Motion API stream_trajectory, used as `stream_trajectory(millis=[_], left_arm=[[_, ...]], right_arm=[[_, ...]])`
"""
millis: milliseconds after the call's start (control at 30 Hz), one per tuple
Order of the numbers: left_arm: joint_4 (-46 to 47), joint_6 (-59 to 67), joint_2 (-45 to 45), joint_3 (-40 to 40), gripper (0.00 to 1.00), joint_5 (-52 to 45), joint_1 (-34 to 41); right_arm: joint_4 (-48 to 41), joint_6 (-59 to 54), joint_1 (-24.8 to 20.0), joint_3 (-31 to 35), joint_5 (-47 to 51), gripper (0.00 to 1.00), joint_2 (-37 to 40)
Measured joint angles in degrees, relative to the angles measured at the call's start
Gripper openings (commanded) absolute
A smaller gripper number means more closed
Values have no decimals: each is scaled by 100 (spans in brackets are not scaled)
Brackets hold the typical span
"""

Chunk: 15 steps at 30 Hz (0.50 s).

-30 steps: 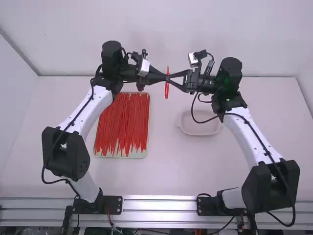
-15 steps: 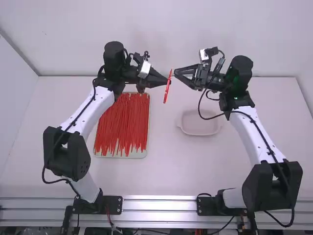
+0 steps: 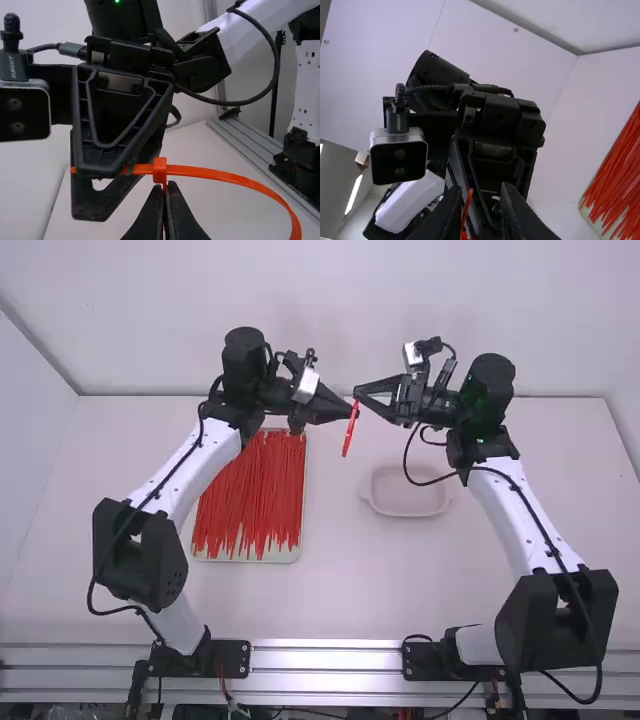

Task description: Fasten the cable tie

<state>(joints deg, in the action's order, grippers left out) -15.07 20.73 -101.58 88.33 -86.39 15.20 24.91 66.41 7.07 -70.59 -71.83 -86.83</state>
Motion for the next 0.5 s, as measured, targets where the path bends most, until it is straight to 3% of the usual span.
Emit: stream_trajectory(millis=[133, 267, 500], left_arm=[[-13, 4, 0, -2, 2, 74, 0], [131, 9, 0, 0, 2, 256, 0], [195, 26, 0, 0, 2, 313, 0]], right_arm=[[2, 50, 17, 0, -7, 16, 0], [20, 92, 20, 0, -24, 0, 0], [44, 109, 15, 0, -22, 0, 0]])
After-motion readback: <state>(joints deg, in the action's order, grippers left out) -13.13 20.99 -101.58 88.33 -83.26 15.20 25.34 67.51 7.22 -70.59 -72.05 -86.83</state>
